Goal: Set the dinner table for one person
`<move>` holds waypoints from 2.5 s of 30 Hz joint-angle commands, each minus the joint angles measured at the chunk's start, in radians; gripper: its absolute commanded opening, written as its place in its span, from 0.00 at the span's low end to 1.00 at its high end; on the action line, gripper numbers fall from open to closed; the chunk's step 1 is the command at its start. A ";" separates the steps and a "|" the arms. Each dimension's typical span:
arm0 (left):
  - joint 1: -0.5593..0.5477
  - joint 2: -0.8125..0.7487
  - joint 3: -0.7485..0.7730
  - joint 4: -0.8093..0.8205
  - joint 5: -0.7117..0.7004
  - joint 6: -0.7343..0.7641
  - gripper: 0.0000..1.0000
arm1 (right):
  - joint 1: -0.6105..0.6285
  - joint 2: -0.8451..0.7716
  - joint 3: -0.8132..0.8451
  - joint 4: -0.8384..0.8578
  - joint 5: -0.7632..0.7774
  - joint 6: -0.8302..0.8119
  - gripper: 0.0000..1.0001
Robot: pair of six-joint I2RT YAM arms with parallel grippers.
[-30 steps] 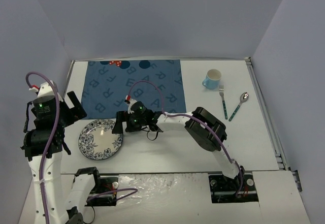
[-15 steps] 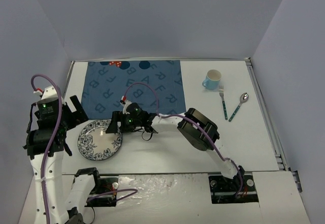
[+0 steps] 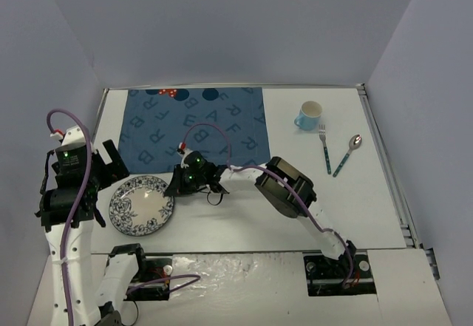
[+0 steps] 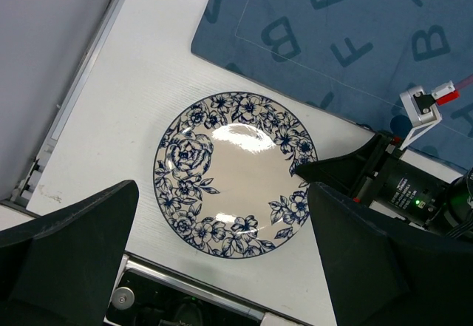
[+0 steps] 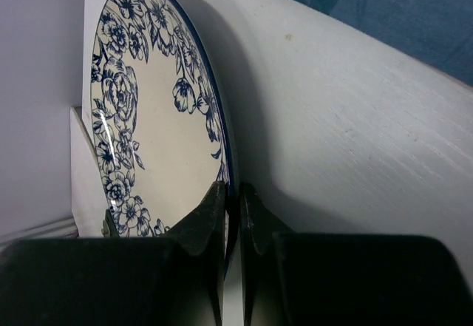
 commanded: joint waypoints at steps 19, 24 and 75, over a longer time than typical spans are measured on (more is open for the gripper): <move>-0.003 0.049 0.008 0.074 0.090 -0.047 0.97 | -0.294 -0.447 -0.127 -0.104 -0.304 -0.104 0.00; -0.004 0.047 -0.034 0.089 0.097 -0.057 0.97 | -0.337 -0.454 -0.105 -0.051 -0.349 -0.081 0.00; -0.087 0.106 -0.359 0.401 0.207 -0.103 0.97 | -0.533 0.194 0.446 0.215 -0.112 0.152 0.00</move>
